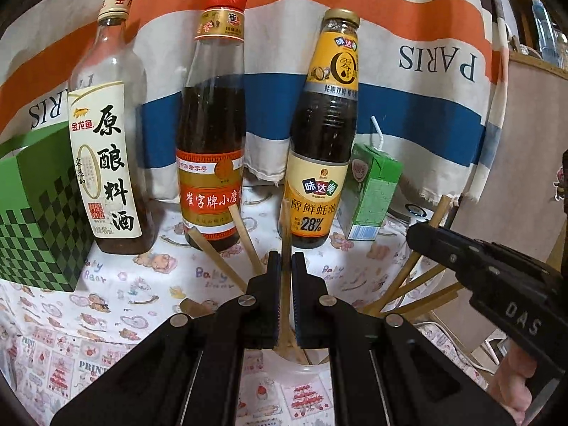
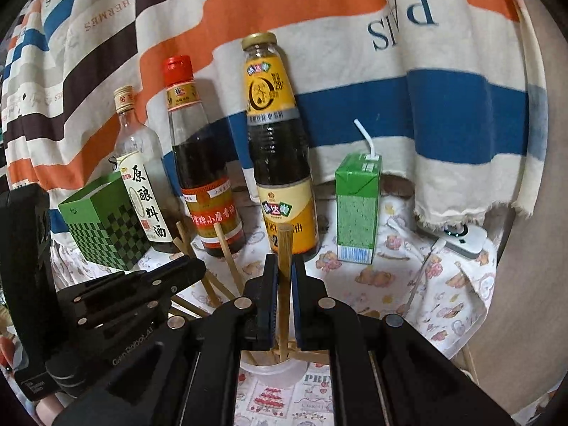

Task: Organize utensils
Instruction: 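Lower both chopsticks into the clear cup and open both tools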

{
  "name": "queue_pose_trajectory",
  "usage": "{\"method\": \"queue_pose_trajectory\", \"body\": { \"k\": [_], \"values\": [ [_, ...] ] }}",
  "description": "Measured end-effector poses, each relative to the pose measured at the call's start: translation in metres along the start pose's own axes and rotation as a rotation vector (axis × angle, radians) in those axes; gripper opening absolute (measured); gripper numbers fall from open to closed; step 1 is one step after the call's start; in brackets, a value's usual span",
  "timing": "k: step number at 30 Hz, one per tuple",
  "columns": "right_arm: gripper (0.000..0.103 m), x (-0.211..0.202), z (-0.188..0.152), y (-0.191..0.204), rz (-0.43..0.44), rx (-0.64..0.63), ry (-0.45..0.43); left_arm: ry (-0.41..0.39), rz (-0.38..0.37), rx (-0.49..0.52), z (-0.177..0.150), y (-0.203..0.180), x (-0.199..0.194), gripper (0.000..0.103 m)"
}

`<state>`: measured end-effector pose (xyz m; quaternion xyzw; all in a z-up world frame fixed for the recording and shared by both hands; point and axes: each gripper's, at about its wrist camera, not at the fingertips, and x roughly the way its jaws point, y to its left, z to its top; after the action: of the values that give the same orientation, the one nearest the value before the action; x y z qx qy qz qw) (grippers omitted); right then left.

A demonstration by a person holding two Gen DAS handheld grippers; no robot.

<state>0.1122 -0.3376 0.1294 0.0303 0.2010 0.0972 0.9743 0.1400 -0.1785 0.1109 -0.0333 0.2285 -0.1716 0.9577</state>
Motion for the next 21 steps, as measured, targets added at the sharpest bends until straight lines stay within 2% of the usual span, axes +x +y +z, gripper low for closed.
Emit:
{"method": "queue_pose_trajectory", "body": {
  "k": [2, 4, 6, 7, 9, 12, 14, 15, 17, 21],
  "values": [
    [0.008, 0.0, 0.0, -0.002, -0.009, 0.006, -0.009, -0.002, 0.006, 0.003, 0.0, 0.002, -0.003, 0.008],
    [0.01, -0.001, 0.0, -0.004, 0.005, 0.019, -0.011, 0.017, 0.047, 0.023, 0.001, 0.004, -0.004, 0.02],
    [0.028, -0.003, 0.001, -0.007, 0.025, 0.037, -0.025, -0.011, 0.084, 0.008, 0.001, 0.01, -0.012, 0.036],
    [0.043, -0.005, 0.001, -0.007, 0.03, 0.042, -0.037, -0.026, 0.081, -0.003, 0.003, 0.014, -0.018, 0.038],
    [0.047, -0.01, 0.001, -0.005, 0.03, 0.028, -0.06, -0.06, 0.081, -0.024, 0.005, 0.023, -0.032, 0.051],
    [0.054, -0.02, 0.003, -0.001, 0.042, 0.009, -0.096, -0.122, 0.109, -0.02, 0.007, 0.032, -0.057, 0.064],
    [0.066, -0.029, 0.004, 0.0, 0.053, 0.025, -0.136, -0.166, 0.122, -0.008, 0.008, 0.037, -0.075, 0.072],
    [0.068, -0.032, 0.005, 0.0, 0.059, 0.031, -0.15, -0.186, 0.132, -0.005, 0.009, 0.038, -0.083, 0.079],
    [0.074, -0.041, 0.006, 0.002, 0.081, 0.034, -0.176, -0.224, 0.15, -0.005, 0.008, 0.043, -0.1, 0.084],
    [0.075, -0.057, 0.003, 0.017, 0.078, -0.037, -0.23, -0.269, 0.193, 0.032, 0.002, 0.051, -0.125, 0.09]
  ]
}}
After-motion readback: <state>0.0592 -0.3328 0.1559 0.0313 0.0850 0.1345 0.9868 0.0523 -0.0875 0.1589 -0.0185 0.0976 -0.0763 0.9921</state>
